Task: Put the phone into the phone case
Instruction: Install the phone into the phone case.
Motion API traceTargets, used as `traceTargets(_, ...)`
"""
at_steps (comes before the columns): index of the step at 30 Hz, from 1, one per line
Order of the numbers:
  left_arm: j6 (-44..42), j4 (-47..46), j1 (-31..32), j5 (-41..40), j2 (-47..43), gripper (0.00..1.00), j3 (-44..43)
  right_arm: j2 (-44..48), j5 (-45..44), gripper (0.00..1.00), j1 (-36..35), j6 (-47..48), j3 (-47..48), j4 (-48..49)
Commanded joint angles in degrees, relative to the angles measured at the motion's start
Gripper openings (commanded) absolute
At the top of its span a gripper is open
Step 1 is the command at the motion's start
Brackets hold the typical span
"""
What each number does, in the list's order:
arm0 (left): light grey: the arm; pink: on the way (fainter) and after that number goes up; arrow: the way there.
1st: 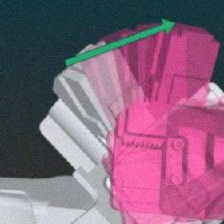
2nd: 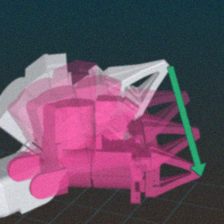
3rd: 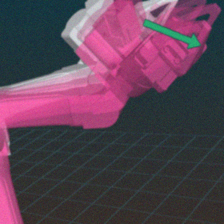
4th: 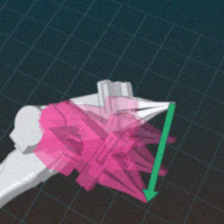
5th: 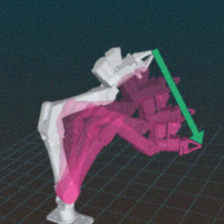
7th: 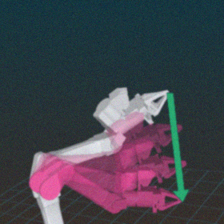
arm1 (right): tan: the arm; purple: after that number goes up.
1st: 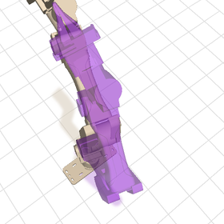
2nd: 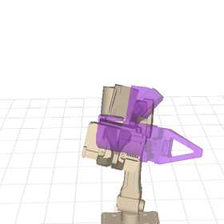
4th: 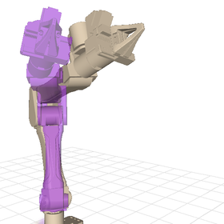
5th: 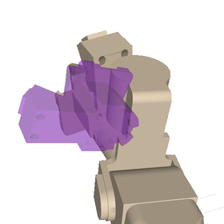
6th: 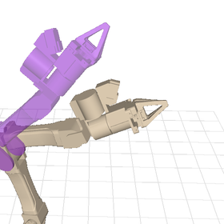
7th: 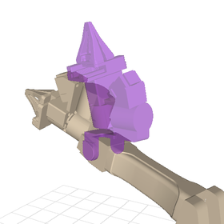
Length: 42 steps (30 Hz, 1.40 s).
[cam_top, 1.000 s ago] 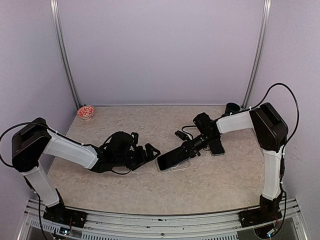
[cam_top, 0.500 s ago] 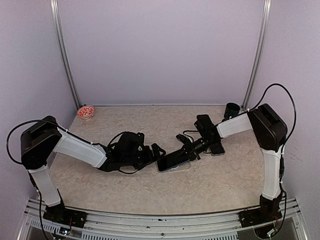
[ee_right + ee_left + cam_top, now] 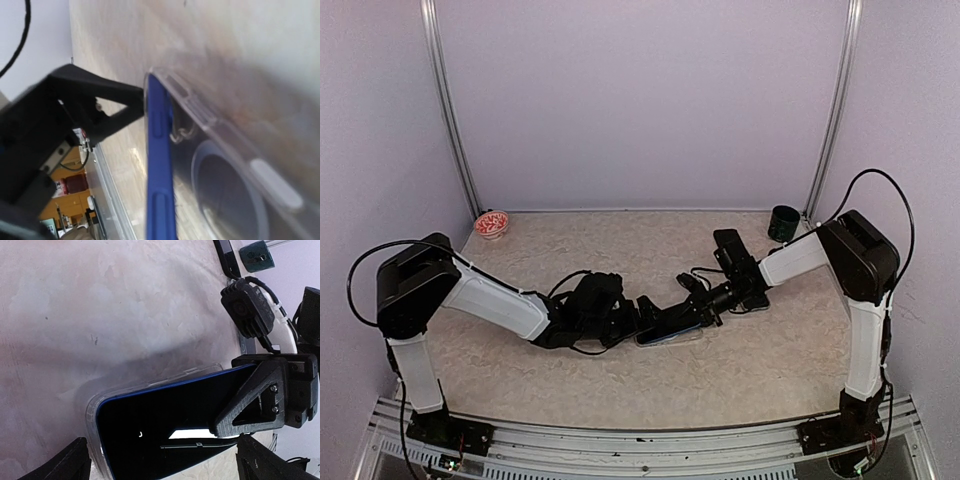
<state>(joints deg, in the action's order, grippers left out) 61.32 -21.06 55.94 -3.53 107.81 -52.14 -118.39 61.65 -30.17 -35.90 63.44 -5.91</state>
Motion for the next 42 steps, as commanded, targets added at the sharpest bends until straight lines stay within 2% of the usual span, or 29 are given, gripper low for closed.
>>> traceTargets(1, 1.2, 3.0, 0.4, -2.2, 1.2, 0.99, -0.9, -3.5, -12.0, 0.0, -0.5, -3.3, -3.2, -4.3)
traceTargets(13, -0.3, 0.5, 0.5, 3.2, 5.1, 0.99, -3.8, -6.6, -9.6, 0.0, -2.4, -4.0, -2.8, -1.4)
traceTargets(22, -0.3, -0.8, 0.1, 3.2, 3.5, 0.99, -1.7, -4.4, -6.0, 0.0, -2.2, -7.8, -6.9, 7.6)
traceTargets(27, -0.7, -1.0, 0.6, 5.9, 3.5, 0.99, -3.8, -5.6, -6.0, 0.0, -2.9, -8.7, -5.7, 8.6)
traceTargets(31, -0.2, -1.0, 0.7, 5.5, 3.6, 0.99, -3.4, -5.7, -5.3, 0.0, -3.1, -12.0, -7.9, 14.2)
traceTargets(42, -0.5, 1.3, -0.8, 1.7, -4.2, 0.99, 0.6, -1.3, -2.7, 0.0, -2.1, -16.2, -13.1, 23.7)
